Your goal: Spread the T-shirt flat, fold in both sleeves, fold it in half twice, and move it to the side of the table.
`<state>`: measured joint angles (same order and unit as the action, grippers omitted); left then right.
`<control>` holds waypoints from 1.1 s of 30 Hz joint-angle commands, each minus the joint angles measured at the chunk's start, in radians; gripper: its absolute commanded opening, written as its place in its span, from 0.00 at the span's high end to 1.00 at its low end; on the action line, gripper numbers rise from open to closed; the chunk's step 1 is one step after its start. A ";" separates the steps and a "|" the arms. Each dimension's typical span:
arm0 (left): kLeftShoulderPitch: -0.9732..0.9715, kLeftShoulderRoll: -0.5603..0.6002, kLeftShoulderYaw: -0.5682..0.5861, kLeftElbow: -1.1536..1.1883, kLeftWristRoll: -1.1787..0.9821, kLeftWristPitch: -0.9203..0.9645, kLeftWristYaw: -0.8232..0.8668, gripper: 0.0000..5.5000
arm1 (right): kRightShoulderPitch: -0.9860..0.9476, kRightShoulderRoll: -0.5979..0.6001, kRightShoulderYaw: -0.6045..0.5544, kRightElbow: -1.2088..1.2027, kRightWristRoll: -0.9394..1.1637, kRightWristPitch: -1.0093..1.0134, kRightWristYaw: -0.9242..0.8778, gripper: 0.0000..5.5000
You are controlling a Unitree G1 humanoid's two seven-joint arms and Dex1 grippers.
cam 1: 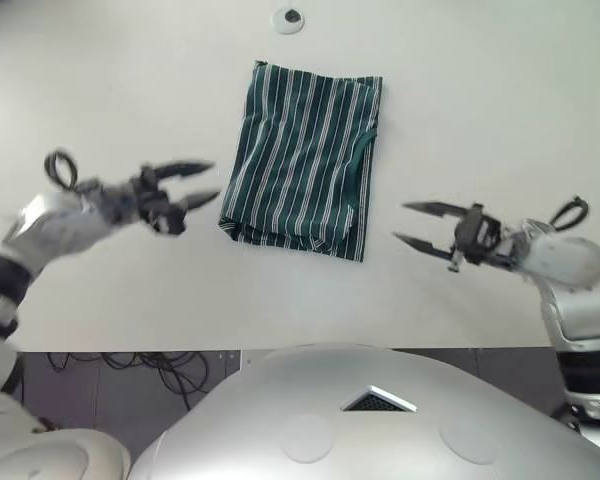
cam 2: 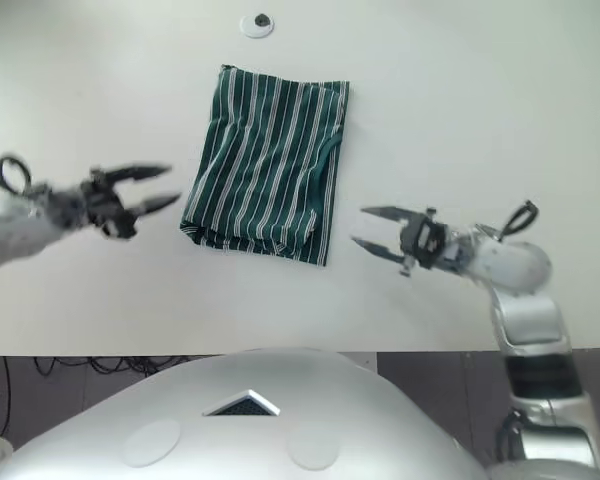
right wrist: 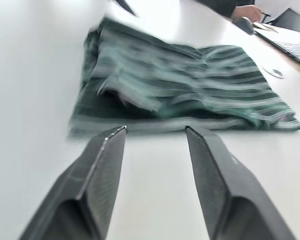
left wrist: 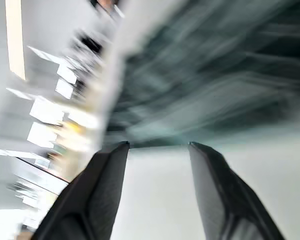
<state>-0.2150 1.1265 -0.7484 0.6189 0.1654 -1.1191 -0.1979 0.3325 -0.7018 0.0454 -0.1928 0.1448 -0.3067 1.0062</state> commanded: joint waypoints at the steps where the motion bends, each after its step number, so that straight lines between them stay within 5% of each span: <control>1: 0.059 -0.033 0.094 -0.008 0.064 -0.034 -0.018 0.51 | 0.018 -0.028 0.047 0.077 -0.206 -0.213 -0.065 0.48; 9: 0.112 -0.133 0.297 -0.066 0.349 -0.112 0.087 0.44 | -0.130 0.059 0.202 0.275 -0.496 -0.392 -0.276 0.41; 17: 0.107 -0.202 0.326 -0.061 0.542 -0.113 0.132 0.47 | -0.238 0.110 0.354 0.348 -0.551 -0.395 -0.332 0.40; 33: 0.028 -0.254 0.307 0.006 0.656 -0.082 0.174 0.86 | -0.334 0.109 0.456 0.405 -0.591 -0.341 -0.397 0.92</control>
<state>-0.1978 0.8932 -0.4122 0.5911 0.7648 -1.2372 -0.0068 -0.0120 -0.5949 0.4816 0.1626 -0.3912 -0.7053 0.5905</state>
